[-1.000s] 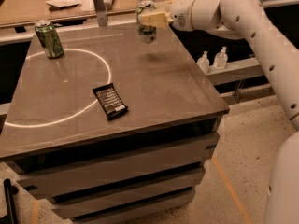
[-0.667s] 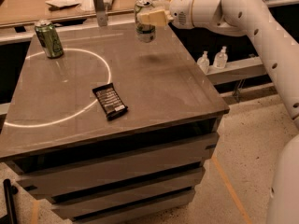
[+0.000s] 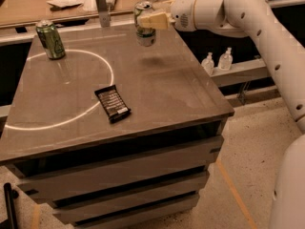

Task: Move 7up can near rxbar chocolate

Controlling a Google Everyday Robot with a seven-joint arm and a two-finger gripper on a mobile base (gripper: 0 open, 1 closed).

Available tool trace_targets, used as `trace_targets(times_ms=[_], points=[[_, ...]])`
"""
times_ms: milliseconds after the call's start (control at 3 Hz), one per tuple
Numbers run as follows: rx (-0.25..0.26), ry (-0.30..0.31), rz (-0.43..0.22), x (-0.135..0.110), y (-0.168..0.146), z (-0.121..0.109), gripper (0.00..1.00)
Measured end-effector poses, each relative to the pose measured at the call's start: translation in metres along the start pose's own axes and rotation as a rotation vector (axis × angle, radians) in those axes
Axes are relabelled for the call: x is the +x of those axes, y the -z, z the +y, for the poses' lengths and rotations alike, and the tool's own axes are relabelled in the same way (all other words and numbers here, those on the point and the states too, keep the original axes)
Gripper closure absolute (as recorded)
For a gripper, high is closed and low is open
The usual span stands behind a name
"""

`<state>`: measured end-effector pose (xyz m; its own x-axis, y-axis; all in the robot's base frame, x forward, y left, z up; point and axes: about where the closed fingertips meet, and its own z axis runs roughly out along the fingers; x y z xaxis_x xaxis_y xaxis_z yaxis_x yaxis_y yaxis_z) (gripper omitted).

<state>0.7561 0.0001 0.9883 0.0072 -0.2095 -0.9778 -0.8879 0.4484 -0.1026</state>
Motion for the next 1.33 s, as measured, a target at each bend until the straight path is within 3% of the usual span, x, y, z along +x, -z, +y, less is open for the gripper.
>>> trace_targets(times_ms=[333, 667, 1000, 1333], points=[[-0.1, -0.018, 0.023, 0.009, 0.006, 0.042, 1.0], [-0.151, -0.059, 0.043, 0.031, 0.016, 0.08, 1.0], [-0.218, -0.104, 0.037, 0.051, 0.019, 0.112, 1.0], [-0.321, -0.112, -0.001, 0.059, 0.007, 0.14, 0.98]])
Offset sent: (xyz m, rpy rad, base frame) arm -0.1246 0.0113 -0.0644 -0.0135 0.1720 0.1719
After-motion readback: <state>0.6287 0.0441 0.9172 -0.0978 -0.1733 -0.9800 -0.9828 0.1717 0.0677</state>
